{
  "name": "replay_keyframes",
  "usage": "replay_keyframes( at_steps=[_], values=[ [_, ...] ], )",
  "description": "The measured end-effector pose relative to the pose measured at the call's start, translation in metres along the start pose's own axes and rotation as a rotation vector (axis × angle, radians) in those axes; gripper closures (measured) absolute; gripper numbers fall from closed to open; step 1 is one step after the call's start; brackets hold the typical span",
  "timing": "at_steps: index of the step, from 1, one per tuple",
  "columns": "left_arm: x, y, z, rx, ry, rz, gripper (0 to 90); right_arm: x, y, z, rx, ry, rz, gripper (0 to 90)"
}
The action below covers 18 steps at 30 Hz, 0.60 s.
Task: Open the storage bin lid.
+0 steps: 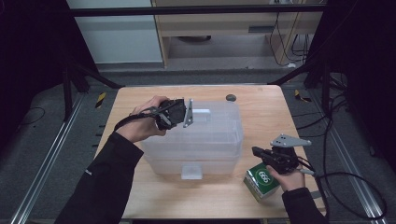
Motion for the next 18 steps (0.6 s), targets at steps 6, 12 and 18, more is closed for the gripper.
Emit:
replay_keyframes(
  at_steps=[6,12,18],
  values=[
    [0.007,-0.001,-0.001,-0.01,0.021,0.015,73.2,0.003,-0.004,-0.001,0.007,0.003,0.006,90.0],
    [0.014,-0.003,-0.002,-0.022,0.056,0.027,72.4,0.006,-0.005,-0.001,0.002,-0.006,0.024,90.0],
    [0.024,-0.006,-0.003,-0.033,0.098,0.036,71.7,0.011,-0.003,0.003,-0.03,-0.028,0.069,90.0]
  ],
)
Point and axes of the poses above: each handheld gripper's, and its own axes: y roughly backward along the jaws, z roughly out of its top, x roughly to its left, the point moved 8 cm from there along -y, roughly forward along the jaws, and after that the axes turned 6 degrees about x, right-handed, at the moved point
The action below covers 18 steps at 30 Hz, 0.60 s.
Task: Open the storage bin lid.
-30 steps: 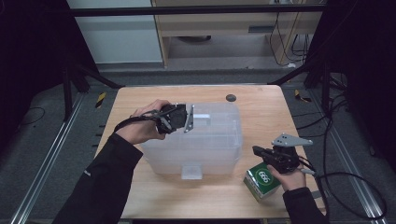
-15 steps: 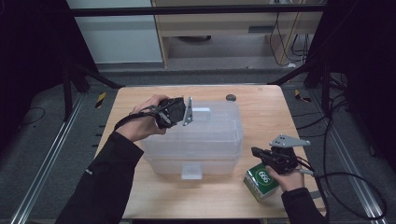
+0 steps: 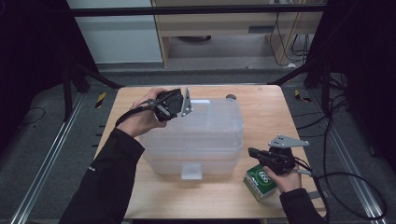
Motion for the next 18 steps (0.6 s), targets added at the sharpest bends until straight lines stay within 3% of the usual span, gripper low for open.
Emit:
replay_keyframes(
  at_steps=[13,18],
  values=[
    [0.013,-0.006,0.0,-0.006,0.047,-0.001,70.7,0.013,-0.003,0.013,-0.05,0.011,0.035,90.0],
    [0.017,-0.009,0.0,-0.019,0.079,0.0,70.3,0.013,-0.005,0.018,-0.078,-0.013,0.05,90.0]
  ],
)
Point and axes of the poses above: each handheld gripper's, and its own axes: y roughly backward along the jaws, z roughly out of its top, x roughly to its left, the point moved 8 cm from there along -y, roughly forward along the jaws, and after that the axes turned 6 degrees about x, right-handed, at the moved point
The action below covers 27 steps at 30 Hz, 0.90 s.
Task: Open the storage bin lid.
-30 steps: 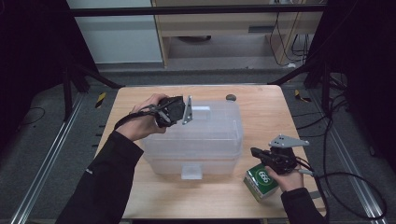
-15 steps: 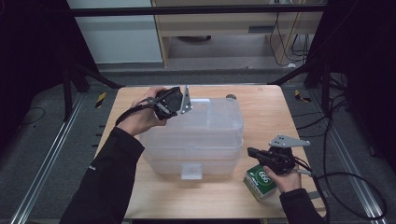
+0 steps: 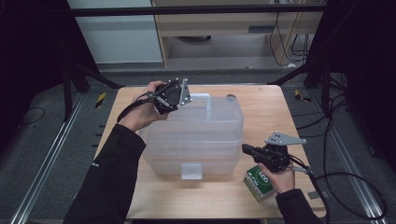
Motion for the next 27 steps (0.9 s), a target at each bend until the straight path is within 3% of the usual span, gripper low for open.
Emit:
replay_keyframes(
  at_steps=[15,18,27],
  values=[
    [-0.002,0.001,-0.001,-0.006,-0.002,-0.027,67.3,0.003,-0.005,0.01,-0.03,0.008,0.003,90.0],
    [-0.002,0.002,-0.003,-0.023,0.017,-0.02,62.9,0.003,-0.006,0.008,-0.02,0.007,0.001,90.0],
    [-0.009,0.021,-0.014,-0.091,0.08,-0.058,51.2,0.003,-0.006,0.007,-0.015,0.008,-0.001,90.0]
  ],
)
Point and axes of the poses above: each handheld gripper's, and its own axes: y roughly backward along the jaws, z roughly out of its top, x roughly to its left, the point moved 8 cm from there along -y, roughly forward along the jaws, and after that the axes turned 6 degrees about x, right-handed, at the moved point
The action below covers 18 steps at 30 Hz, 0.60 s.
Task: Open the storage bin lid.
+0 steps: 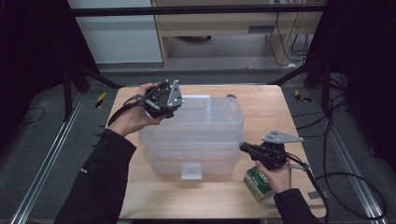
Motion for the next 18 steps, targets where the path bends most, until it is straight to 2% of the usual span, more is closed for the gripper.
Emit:
replay_keyframes(
  at_steps=[1,2,3,7,9,10,12,13,18],
  values=[
    [-0.001,0.002,-0.001,-0.015,0.013,-0.004,51.2,0.0,0.0,0.0,0.0,0.0,0.0,90.0],
    [-0.001,0.009,-0.003,-0.045,0.043,-0.008,50.0,0.0,0.0,0.0,0.002,0.0,0.001,90.0],
    [-0.001,0.009,-0.003,-0.045,0.043,-0.008,50.0,0.0,0.0,0.0,0.002,0.0,0.001,90.0],
    [0.0,0.021,-0.008,-0.107,0.119,-0.014,50.0,0.0,0.0,0.0,0.003,0.001,-0.001,90.0],
    [0.001,0.026,-0.015,-0.113,0.149,0.004,50.6,0.0,0.0,0.0,0.004,0.001,-0.003,90.0],
    [0.001,0.026,-0.015,-0.113,0.149,0.004,51.2,0.0,0.0,0.0,0.004,0.001,-0.003,90.0],
    [0.0,0.03,-0.023,-0.128,0.196,0.0,52.8,0.0,0.0,0.0,0.004,0.002,-0.005,90.0],
    [0.0,0.03,-0.023,-0.128,0.196,0.0,53.7,0.0,0.0,-0.001,0.005,0.003,-0.005,90.0],
    [-0.004,0.036,-0.039,-0.154,0.281,0.006,58.7,0.0,0.0,-0.001,0.008,0.004,-0.007,90.0]
  ],
)
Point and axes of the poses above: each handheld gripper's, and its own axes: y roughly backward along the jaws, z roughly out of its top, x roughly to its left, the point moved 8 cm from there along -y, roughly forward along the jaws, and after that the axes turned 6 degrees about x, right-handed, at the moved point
